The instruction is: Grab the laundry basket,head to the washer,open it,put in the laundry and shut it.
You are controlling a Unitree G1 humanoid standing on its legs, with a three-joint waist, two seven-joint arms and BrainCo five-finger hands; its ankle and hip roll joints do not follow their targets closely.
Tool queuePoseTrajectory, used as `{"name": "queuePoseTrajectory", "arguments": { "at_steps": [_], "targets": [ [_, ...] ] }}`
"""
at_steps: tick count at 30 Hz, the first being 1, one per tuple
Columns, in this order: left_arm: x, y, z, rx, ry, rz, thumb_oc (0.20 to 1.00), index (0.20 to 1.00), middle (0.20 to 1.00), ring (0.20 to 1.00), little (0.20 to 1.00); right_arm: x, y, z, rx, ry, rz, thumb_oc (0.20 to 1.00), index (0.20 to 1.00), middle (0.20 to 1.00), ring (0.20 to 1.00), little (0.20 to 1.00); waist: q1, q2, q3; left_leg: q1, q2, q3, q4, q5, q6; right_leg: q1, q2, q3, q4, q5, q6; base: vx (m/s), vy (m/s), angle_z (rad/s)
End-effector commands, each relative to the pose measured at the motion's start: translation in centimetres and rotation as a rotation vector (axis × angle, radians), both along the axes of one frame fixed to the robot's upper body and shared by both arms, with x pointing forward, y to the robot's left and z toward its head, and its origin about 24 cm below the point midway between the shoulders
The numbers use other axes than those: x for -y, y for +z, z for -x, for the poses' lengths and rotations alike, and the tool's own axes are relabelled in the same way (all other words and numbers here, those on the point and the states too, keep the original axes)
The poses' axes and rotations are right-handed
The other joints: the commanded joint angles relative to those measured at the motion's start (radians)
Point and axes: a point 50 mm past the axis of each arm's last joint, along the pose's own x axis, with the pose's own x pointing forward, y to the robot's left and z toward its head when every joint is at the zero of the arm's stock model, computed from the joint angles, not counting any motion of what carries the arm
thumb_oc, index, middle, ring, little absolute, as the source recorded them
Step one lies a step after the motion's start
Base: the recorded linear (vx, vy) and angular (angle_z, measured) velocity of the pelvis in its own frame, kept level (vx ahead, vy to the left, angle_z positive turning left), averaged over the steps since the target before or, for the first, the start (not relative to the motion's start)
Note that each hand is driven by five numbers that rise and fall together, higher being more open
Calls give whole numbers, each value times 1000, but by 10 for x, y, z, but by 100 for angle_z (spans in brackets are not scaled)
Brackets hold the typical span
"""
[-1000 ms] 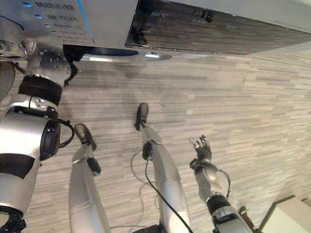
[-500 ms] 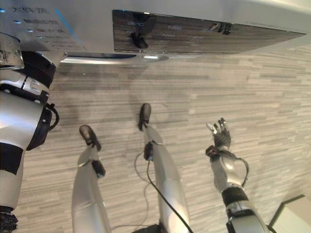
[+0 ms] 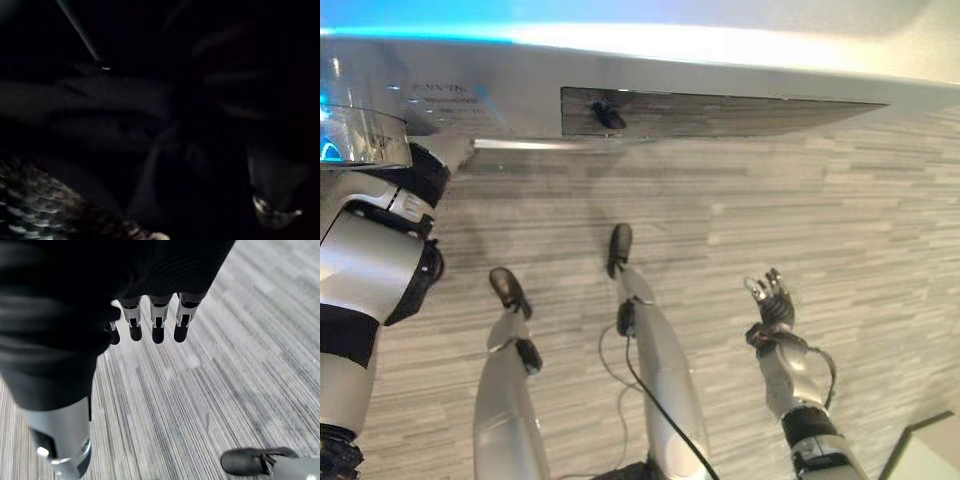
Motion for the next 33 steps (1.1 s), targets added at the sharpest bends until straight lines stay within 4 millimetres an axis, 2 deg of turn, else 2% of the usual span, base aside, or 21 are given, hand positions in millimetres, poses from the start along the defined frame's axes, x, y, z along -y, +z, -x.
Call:
{"name": "queuePoseTrajectory", "arguments": {
  "at_steps": [1, 3, 4, 7, 10, 11, 13, 16, 18, 20, 21, 22, 23, 24, 25, 26, 27, 28, 29, 30, 33],
  "targets": [
    [48, 55, 21, 147, 17, -334, 1000, 1000, 1000, 1000, 1000, 28, -26, 33, -128, -24, 32, 1000, 1000, 1000, 1000, 1000, -24, 121, -154, -41, 61, -13, 54, -114, -9, -92, 17, 57, 132, -172, 141, -25, 3, 9],
    [49, 58, 21, 148, 60, -396, 1000, 1000, 1000, 1000, 1000, 27, -28, 33, -134, -17, 29, 1000, 1000, 1000, 1000, 1000, -21, 121, -150, -42, 58, -14, 51, -111, -9, -92, 16, 56, 132, -170, 140, -23, 2, 13],
    [58, 62, 24, 171, 144, -556, 1000, 1000, 1000, 1000, 1000, 28, -30, 33, -148, -9, 32, 1000, 1000, 1000, 1000, 1000, -17, 122, -146, -44, 54, -17, 43, -105, -9, -92, 15, 55, 126, -167, 140, -24, -1, 18],
    [80, 62, 30, 248, 193, -719, 1000, 1000, 1000, 1000, 1000, 25, -34, 34, -163, 7, 25, 1000, 1000, 1000, 1000, 1000, -4, 127, -138, -45, 48, -18, 37, -100, -7, -92, 11, 53, 124, -163, 141, -17, -2, 8],
    [103, 50, 37, 357, 220, -840, 1000, 1000, 1000, 1000, 1000, 21, -36, 34, -162, 17, 16, 1000, 1000, 1000, 1000, 1000, 12, 129, -129, -41, 43, -23, 35, -100, -5, -84, 8, 54, 121, -165, 142, 0, 0, 0],
    [103, 49, 36, 356, 221, -840, 1000, 1000, 1000, 1000, 1000, 21, -36, 34, -163, 17, 17, 1000, 1000, 1000, 1000, 1000, 12, 129, -129, -40, 43, -23, 35, -100, -5, -84, 8, 54, 120, -165, 142, -13, 2, 4],
    [113, 34, 43, 448, 267, -921, 1000, 1000, 1000, 1000, 1000, 18, -37, 34, -155, 19, 12, 1000, 1000, 1000, 1000, 1000, 24, 130, -120, -36, 39, -25, 30, -102, -4, -78, 4, 58, 115, -168, 143, -14, 22, 5],
    [108, 18, 46, 532, 372, -1042, 1000, 1000, 1000, 1000, 1000, 16, -36, 34, -141, 29, 26, 1000, 1000, 1000, 1000, 1000, 35, 131, -110, -27, 33, -24, 21, -103, -4, -66, 0, 57, 106, -169, 143, -10, 38, 2],
    [100, 11, 49, 631, 538, -1193, 1000, 1000, 1000, 1000, 1000, 17, -33, 35, -116, 31, 40, 1000, 1000, 1000, 1000, 1000, 41, 129, -102, -23, 33, -26, 16, -105, -5, -58, 0, 58, 100, -170, 145, -12, 35, 0],
    [97, 4, 47, 634, 581, -1251, 1000, 1000, 1000, 1000, 1000, 18, -32, 35, -108, 28, 49, 1000, 1000, 1000, 1000, 1000, 41, 128, -99, -19, 32, -26, 14, -106, -5, -55, 0, 60, 100, -171, 145, -4, 23, -1],
    [86, -12, 43, 592, 596, -1299, 1000, 1000, 1000, 1000, 1000, 21, -31, 37, -102, 14, 69, 1000, 1000, 1000, 1000, 1000, 47, 130, -93, -14, 29, -25, 15, -107, -4, -50, -3, 62, 103, -173, 146, -6, 51, -2],
    [80, -21, 41, 558, 574, -1284, 1000, 1000, 1000, 1000, 1000, 21, -31, 39, -103, 3, 65, 1000, 1000, 1000, 1000, 1000, 51, 130, -90, -12, 27, -25, 15, -108, -3, -46, -5, 62, 104, -174, 145, -5, 52, -1],
    [79, -22, 41, 554, 573, -1283, 1000, 1000, 1000, 1000, 1000, 22, -31, 39, -106, 4, 69, 1000, 1000, 1000, 1000, 1000, 50, 132, -91, -11, 27, -25, 15, -108, -3, -44, -5, 62, 103, -174, 145, -1, 48, -2],
    [68, -40, 40, 466, 487, -1190, 1000, 1000, 1000, 1000, 1000, 22, -34, 42, -118, -9, 58, 1000, 1000, 1000, 1000, 1000, 60, 134, -87, -3, 21, -23, 13, -106, -1, -36, -9, 61, 102, -174, 145, 0, 0, 0],
    [67, -40, 40, 462, 486, -1189, 1000, 1000, 1000, 1000, 1000, 22, -34, 43, -121, -8, 62, 1000, 1000, 1000, 1000, 1000, 58, 136, -89, -2, 21, -23, 12, -106, -1, -35, -8, 61, 101, -174, 145, 4, 50, -1],
    [55, -66, 41, 369, 393, -1071, 1000, 1000, 1000, 1000, 1000, 20, -39, 47, -142, -19, 46, 1000, 1000, 1000, 1000, 1000, 73, 140, -83, 9, 14, -18, 6, -104, 1, -26, -12, 59, 99, -172, 144, 5, 33, 0],
    [49, -82, 42, 309, 330, -999, 1000, 1000, 1000, 1000, 1000, 21, -41, 49, -154, -20, 45, 1000, 1000, 1000, 1000, 1000, 77, 144, -84, 15, 11, -17, 3, -102, 1, -19, -14, 59, 95, -171, 144, 5, 33, 1],
    [49, -82, 42, 308, 331, -999, 1000, 1000, 1000, 1000, 1000, 21, -41, 49, -155, -19, 46, 1000, 1000, 1000, 1000, 1000, 76, 145, -84, 15, 11, -17, 2, -102, 1, -18, -14, 59, 95, -171, 144, 0, 0, 0],
    [46, -106, 46, 224, 223, -833, 1000, 1000, 1000, 1000, 1000, 16, -46, 51, -179, -20, 34, 1000, 1000, 1000, 1000, 1000, 89, 148, -80, 27, 1, -18, -5, -98, 3, -5, -16, 59, 87, -169, 141, 4, 35, 4],
    [47, -120, 52, 194, 171, -733, 1000, 1000, 1000, 1000, 1000, 15, -45, 49, -177, -24, 27, 1000, 1000, 1000, 1000, 1000, 95, 152, -78, 41, -4, -17, -19, -94, 4, 10, -18, 56, 75, -166, 142, 3, 35, 5],
    [49, -132, 56, 163, 126, -665, 1000, 1000, 1000, 1000, 1000, 14, -43, 47, -166, -27, 25, 1000, 1000, 1000, 1000, 1000, 102, 156, -76, 58, -12, -17, -36, -89, 4, 26, -19, 54, 59, -162, 143, -7, 25, 6]
  ]
}}
